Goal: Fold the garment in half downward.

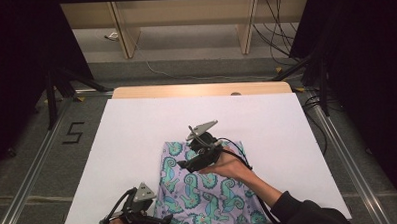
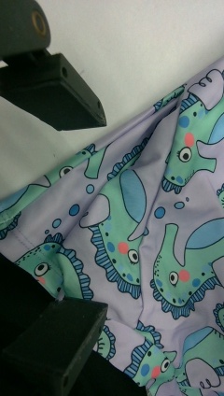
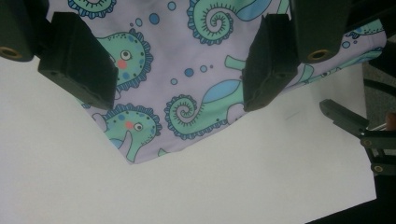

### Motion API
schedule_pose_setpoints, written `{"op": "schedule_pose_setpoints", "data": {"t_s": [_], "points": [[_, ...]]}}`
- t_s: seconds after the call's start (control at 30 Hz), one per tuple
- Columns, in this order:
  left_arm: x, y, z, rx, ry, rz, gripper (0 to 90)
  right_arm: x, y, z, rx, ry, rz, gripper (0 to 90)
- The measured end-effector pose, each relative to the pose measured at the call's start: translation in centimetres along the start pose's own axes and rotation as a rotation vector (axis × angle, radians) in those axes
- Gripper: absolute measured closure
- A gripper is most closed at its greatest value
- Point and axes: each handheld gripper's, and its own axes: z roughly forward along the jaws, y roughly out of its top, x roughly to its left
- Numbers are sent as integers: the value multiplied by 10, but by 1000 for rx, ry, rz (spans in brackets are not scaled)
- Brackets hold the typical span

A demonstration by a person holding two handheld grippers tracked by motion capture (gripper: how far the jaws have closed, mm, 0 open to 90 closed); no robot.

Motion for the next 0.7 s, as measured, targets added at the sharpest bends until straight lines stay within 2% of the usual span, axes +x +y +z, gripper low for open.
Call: {"op": "schedule_pose_setpoints", "data": {"t_s": [0.7], "points": [[0,2,5,29,0,-1,87,-16,9,17,24,11,26,275]]}}
